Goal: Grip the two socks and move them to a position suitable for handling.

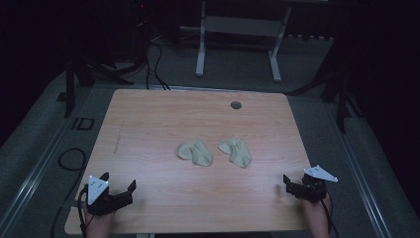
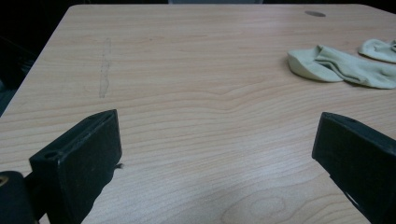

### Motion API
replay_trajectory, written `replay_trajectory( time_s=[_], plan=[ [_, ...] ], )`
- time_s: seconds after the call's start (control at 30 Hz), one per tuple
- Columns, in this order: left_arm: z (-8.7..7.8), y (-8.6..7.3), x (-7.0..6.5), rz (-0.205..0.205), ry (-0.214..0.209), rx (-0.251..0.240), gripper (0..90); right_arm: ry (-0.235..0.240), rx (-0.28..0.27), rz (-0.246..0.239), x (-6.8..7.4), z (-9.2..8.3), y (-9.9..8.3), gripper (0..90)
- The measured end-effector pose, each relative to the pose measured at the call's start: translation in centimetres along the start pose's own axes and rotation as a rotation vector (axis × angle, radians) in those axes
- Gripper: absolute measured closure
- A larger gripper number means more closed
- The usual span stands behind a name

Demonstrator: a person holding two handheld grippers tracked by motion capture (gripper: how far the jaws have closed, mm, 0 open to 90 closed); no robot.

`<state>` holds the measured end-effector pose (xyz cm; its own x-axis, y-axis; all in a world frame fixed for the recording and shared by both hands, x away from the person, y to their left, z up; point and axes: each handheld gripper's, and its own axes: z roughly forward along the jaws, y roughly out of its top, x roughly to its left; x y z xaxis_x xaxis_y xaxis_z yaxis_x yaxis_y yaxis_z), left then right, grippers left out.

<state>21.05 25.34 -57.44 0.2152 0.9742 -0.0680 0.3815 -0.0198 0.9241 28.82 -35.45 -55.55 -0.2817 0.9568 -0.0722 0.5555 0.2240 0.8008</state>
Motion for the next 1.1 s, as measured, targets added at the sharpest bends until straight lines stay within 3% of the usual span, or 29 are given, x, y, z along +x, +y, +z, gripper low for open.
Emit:
replay_trajectory(
  time_s=[0.13,0.27,0.4,0.57,0.73,1.1],
  plan=[
    [0.0,0.0,0.1,-0.006,0.001,-0.003,1.3,0.019,0.016,-0.023,0.5,0.2,0.7,13.8],
    [0.1,0.0,0.1,-0.003,0.002,0.002,1.3,0.077,0.04,0.001,0.8,0.5,1.5,13.8],
    [0.0,0.0,0.1,-0.003,0.001,0.003,1.3,0.067,0.07,-0.02,1.4,0.9,2.2,14.5],
    [0.1,-0.1,0.1,-0.003,-0.003,0.008,1.3,0.106,0.106,-0.028,1.9,1.4,3.0,14.4],
    [0.1,-0.1,0.1,0.001,-0.001,0.013,1.3,0.173,0.108,0.0,2.6,1.9,4.1,13.3],
    [0.2,-0.1,0.0,0.005,-0.01,0.021,1.3,0.202,0.101,-0.015,4.3,3.1,6.4,12.9]
  ],
)
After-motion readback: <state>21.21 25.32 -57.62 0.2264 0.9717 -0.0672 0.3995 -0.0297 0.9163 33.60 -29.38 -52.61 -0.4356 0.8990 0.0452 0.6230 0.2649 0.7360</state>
